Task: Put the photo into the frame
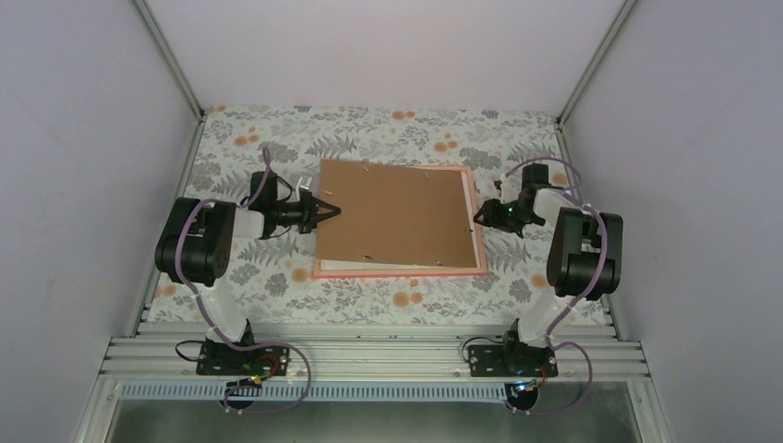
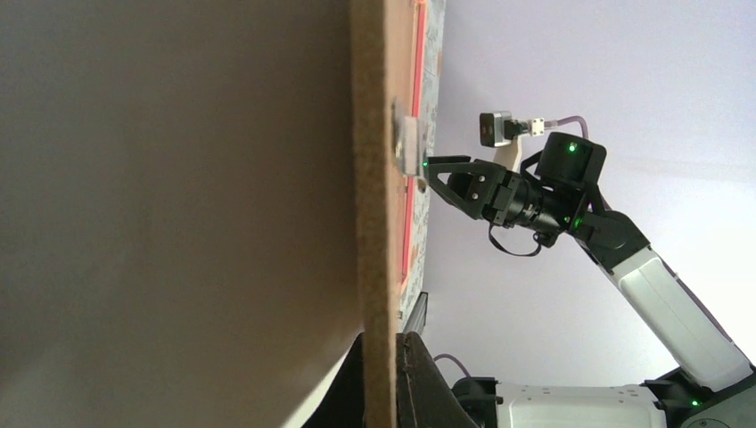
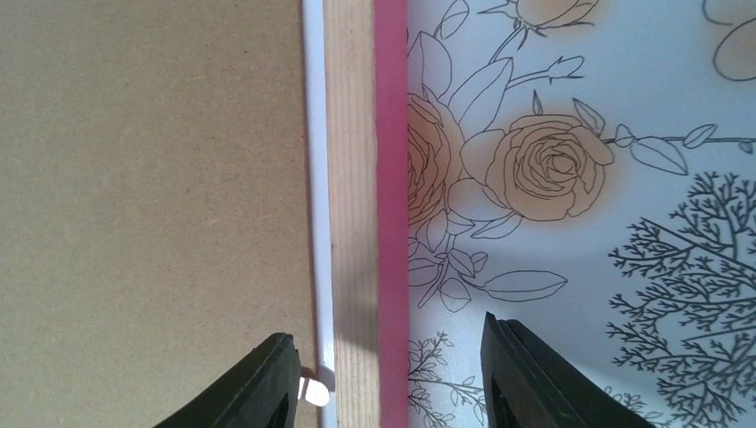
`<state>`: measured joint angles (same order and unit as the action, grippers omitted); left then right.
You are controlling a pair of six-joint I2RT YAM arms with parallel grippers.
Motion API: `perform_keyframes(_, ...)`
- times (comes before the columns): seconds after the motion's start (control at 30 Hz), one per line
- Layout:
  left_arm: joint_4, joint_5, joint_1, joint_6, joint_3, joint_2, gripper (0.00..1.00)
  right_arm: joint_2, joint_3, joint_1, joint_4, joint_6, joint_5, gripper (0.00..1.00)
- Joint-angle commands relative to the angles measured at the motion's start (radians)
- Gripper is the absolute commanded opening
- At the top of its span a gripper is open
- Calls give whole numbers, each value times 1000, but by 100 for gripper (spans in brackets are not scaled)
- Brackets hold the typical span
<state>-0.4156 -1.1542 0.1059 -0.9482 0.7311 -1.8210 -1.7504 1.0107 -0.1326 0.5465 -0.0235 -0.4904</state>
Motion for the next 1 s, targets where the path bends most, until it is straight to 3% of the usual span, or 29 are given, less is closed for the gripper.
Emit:
perform_keyframes(0.0, 62, 9, 9, 43, 16, -24, 2, -19, -12, -5, -11, 12, -43, 50)
perform_keyframes(0.6, 1, 66, 83, 21, 79, -127, 2, -62, -49, 10, -20, 30, -258, 47)
perform_keyframes(0.73, 60, 71, 83, 58, 100, -135, 3, -58, -49, 10, -22, 36, -260, 48)
perform_keyframes(0.83, 221, 116, 83, 177, 155, -115, 14, -55, -45, 8, -23, 36, -213, 49)
perform_keyframes(0.97, 406, 217, 89, 272, 201, -66, 40, -65, -28, -2, -15, 34, -177, 49)
